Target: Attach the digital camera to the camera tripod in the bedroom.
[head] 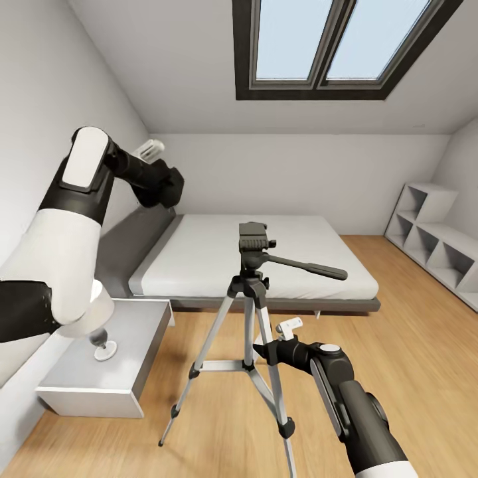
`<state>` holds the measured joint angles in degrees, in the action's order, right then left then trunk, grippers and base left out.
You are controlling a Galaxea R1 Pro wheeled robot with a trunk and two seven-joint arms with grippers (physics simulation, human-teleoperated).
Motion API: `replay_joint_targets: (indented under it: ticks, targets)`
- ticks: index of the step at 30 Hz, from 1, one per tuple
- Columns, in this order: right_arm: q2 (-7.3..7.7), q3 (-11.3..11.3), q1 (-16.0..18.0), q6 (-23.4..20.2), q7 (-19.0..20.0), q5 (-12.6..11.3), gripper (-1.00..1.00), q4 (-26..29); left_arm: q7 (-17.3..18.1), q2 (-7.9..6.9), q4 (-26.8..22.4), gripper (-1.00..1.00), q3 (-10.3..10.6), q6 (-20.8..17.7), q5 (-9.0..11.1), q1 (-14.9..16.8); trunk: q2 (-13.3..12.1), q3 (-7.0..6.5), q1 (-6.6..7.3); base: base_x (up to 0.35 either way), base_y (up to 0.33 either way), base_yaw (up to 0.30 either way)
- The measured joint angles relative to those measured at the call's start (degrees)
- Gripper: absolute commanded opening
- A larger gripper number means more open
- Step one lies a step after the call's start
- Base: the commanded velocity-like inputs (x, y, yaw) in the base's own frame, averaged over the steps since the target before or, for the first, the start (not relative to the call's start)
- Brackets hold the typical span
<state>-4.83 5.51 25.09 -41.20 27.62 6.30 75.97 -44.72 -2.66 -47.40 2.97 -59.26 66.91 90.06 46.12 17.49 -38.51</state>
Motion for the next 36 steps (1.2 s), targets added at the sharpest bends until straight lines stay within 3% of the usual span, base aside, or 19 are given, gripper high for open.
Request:
replay_joint_targets:
  ticks: [5, 10, 13, 18, 26, 30, 31, 33, 36]
  targets:
    - [0.01, 0.0, 0.01, -0.06, 0.0, -0.06, -1.0, 0.0, 0.01, 2.95, -1.47, -1.0, 0.88, -0.16, 0.07, 0.43, 0.0, 0.0, 0.0, 0.0, 0.0, 0.0]
    - [-0.03, 0.01, 0.02, -0.07, -0.04, -0.01, -1.0, 0.0, -0.86, 5.1, -2.43, -1.0, 3.84, 0.29, -0.72, 0.62, 0.0, 0.0, 0.0, 0.0, 0.0, 0.0]
    - [-0.05, 0.0, 0.02, -0.07, -0.04, 0.01, -1.0, -0.01, -1.08, 5.63, -3.92, -1.0, 5.4, 0.36, -0.78, 0.7, 0.0, 0.0, 0.0, 0.0, 0.0, 0.0]
    - [-0.06, 0.01, 0.02, -0.06, -0.05, 0.02, -1.0, -0.01, -0.75, 5.99, -7.01, -1.0, 10.22, 0.51, -0.51, 0.75, 0.0, 0.0, 0.0, 0.0, 0.0, 0.0]
    - [-0.07, -0.01, 0.02, -0.11, -0.04, 0.02, -1.0, 0.01, 1.62, 5.66, -11.05, -1.0, 12.09, 0.12, -0.17, 0.69, 0.0, 0.0, 0.0, 0.0, 0.0, 0.0]
    - [-0.07, 0.0, 0.02, -0.12, -0.03, 0.04, -1.0, 0.01, 10.26, 3.74, -11.92, -1.0, 13.35, 0.05, -0.46, 0.63, 0.0, 0.0, 0.0, 0.0, 0.0, 0.0]
    - [-0.07, -0.01, 0.02, -0.12, -0.04, 0.02, -1.0, 0.01, 14.49, 2.63, -12.01, -1.0, 14.8, 0.22, -0.44, 0.61, 0.0, 0.0, 0.0, 0.0, 0.0, 0.0]
    - [-0.07, -0.01, 0.02, -0.12, -0.05, 0.01, -1.0, 0.02, 19.24, 1.41, -12.02, -1.0, 16.75, 0.22, -0.89, 0.56, 0.0, 0.0, 0.0, 0.0, 0.0, 0.0]
    - [-0.07, -0.02, 0.02, -0.12, -0.04, 0.01, -1.0, 0.03, 29.43, -1.61, -11.89, -1.0, 22.18, 1.04, -1.16, 0.5, 0.0, 0.0, 0.0, 0.0, 0.0, 0.0]
